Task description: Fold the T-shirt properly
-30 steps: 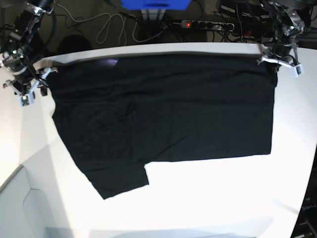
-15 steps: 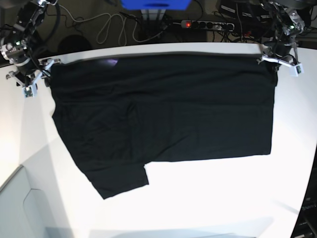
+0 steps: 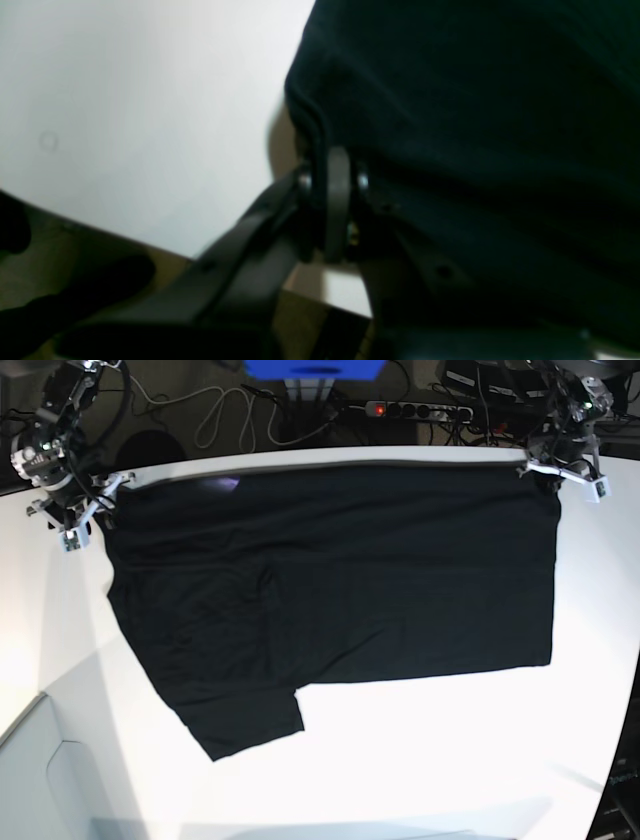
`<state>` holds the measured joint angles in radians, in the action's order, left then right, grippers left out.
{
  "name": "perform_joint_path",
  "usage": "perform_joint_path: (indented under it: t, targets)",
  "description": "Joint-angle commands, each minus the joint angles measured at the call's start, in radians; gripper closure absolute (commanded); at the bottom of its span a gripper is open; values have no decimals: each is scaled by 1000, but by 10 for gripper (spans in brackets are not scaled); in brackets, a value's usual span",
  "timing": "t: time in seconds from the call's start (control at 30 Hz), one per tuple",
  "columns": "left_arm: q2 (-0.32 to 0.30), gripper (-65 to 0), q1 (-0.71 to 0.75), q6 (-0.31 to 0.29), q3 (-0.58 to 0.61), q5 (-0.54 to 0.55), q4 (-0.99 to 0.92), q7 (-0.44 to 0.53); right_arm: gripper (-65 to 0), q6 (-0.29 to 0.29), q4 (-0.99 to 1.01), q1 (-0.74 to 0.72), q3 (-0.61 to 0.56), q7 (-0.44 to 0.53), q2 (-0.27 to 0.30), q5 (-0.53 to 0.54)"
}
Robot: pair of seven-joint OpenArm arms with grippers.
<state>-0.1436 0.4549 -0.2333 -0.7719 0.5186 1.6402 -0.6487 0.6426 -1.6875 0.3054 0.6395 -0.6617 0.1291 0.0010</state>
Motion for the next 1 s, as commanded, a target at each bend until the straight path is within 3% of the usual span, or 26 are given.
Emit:
perform_joint_path:
  t: [0.0,0.17,0.23,0.5,0.87,0.97]
  targets:
    - [-15,-22,5,-2,-10,8,21,19,-288,23,-13,-2,9,18,13,7]
    - [-12,-290,5,-2,-10,8,48,19,-288,23,-20,-2,12,18,14,9]
    - [-11,-350,9,-2,-10,8,70,19,-288,23,-21,-4,12,20,16,9]
    - [12,-353,6,-2,-96,8,191,25,-289,23,-59,-24,65,20,14,11]
    - [-35,-355,-190,-2,-136,4,205,19,-289,23,-76,-176,59,10,16,4]
    - [-37,-355,-259,-2,-134,-2,185,19,-290,23,-35,-243,12,10,19,3]
